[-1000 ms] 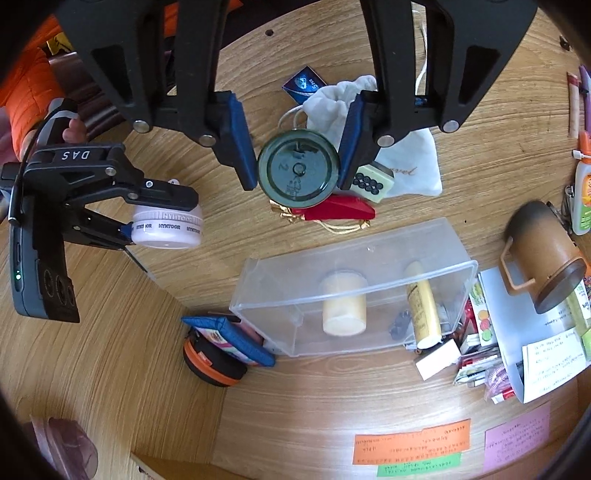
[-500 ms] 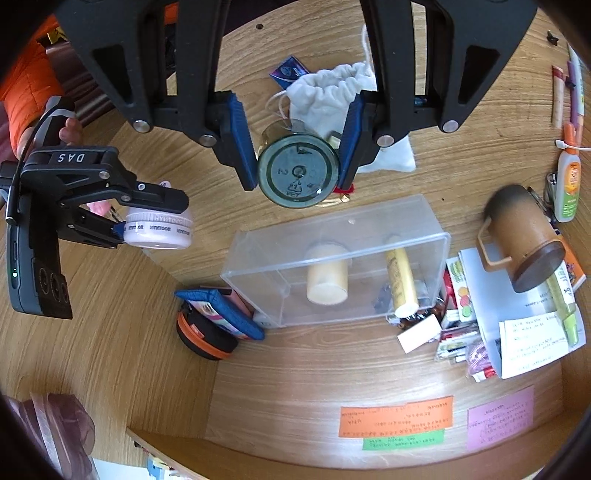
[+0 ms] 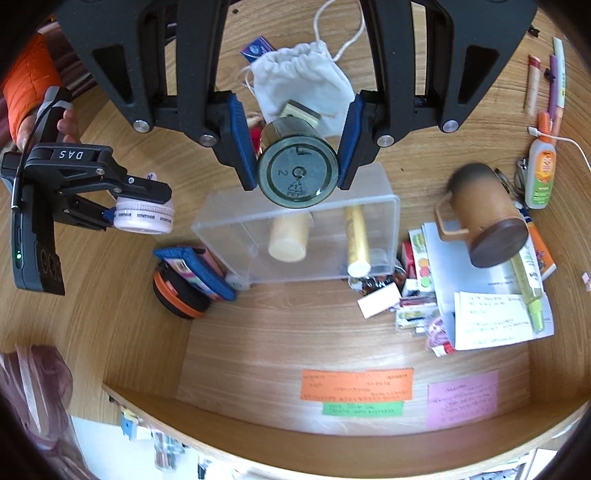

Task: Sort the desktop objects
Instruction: 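Lift both jars and carry them over the clear bin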

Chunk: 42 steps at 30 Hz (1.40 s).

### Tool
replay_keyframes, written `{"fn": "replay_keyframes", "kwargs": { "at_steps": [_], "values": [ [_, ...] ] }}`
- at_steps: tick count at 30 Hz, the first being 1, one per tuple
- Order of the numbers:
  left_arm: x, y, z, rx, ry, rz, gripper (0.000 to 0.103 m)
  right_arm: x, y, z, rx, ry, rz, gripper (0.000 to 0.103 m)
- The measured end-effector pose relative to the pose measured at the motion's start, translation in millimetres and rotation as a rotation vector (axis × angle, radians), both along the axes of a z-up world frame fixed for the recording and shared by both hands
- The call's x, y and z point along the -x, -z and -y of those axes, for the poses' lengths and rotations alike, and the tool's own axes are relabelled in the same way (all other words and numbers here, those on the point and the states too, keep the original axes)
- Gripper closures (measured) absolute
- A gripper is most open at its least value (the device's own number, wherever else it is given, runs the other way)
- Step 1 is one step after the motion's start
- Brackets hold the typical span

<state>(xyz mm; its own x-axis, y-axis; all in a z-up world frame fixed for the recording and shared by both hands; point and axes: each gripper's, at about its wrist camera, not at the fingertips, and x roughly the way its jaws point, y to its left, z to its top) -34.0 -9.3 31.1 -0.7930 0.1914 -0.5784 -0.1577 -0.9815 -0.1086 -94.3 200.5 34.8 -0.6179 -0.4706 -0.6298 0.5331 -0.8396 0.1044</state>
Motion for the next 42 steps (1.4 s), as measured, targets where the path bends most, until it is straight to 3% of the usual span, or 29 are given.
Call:
{"fn": "replay_keyframes", "kwargs": {
  "at_steps": [21, 33, 42],
  "values": [
    [56.4, -17.5, 37.3, -0.056, -0.032, -0.005, 0.061, 49.7, -19.9, 30.6, -0.01, 0.007, -0.046, 0.041],
    [80.6, -33.0, 42.7, -0.02, -0.047, -0.034, 0.061, 82.4, -23.9, 36.7, -0.031, 0.022, -0.067, 0.041],
    [107.3, -17.6, 42.3, -0.005, -0.031, -0.003, 0.061, 108.7, -7.8, 41.1, -0.057, 0.029, -0.027, 0.041]
  ]
}}
